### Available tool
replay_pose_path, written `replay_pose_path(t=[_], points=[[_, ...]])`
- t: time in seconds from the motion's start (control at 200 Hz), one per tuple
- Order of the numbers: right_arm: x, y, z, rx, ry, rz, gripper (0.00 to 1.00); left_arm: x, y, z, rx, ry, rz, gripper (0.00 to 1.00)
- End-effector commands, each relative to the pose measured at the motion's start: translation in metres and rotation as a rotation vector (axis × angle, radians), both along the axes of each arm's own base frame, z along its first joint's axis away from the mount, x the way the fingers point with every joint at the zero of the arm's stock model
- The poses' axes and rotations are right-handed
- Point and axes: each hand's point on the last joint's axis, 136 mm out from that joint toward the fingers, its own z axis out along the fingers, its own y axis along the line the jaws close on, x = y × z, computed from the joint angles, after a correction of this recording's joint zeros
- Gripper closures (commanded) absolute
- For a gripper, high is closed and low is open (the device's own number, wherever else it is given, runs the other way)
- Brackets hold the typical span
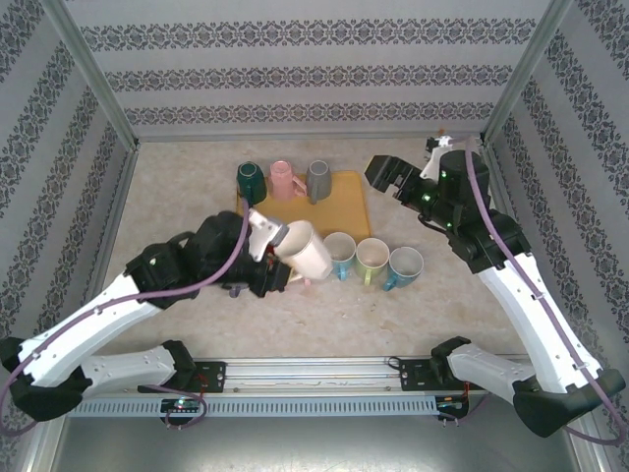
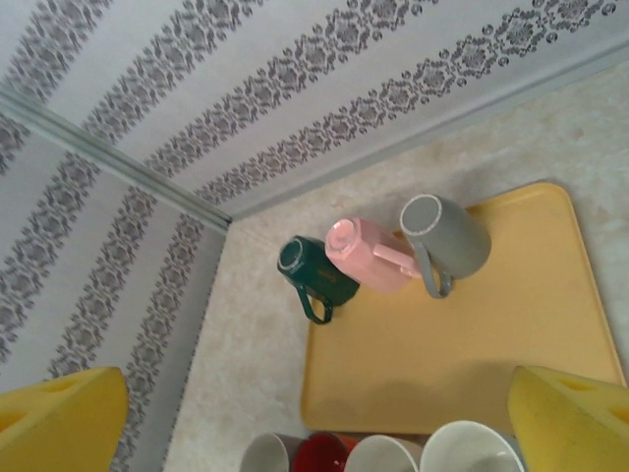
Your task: Turn the mug right side up
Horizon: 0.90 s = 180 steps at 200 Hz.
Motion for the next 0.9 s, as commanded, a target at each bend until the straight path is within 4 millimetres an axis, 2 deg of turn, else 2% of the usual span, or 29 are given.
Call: replay_pose_path(t=[0.0, 0.16, 0.36, 0.525, 0.729, 0.894], points=[[-0.004, 0.007, -0.001, -0.092, -0.024, 0.034, 0.02, -0.014, 0.025, -0.028, 0.147, -0.026, 0.038, 0.99], [-0.004, 0.015, -0.004, -0.094, -0.022, 0.067, 0.02, -0.035, 0.037, -0.054, 0.315, -0.046, 0.008, 1.00], [-0.001, 0.018, 0.003, -0.128, -0.035, 0.093, 0.02, -0.048, 0.051, -0.086, 0.389, -0.011, 0.084, 1.00], [0.000, 0.020, 0.000, -0.122, -0.022, 0.095, 0.02, -0.051, 0.059, -0.113, 0.427, 0.023, 0.165, 1.00], [-0.001, 0.018, -0.007, -0.135, -0.006, 0.091, 0.02, -0.049, 0.079, -0.133, 0.441, 0.039, 0.258, 1.00], [-0.001, 0.018, -0.013, -0.120, 0.013, 0.081, 0.02, -0.050, 0.077, -0.156, 0.467, 0.065, 0.275, 0.99]])
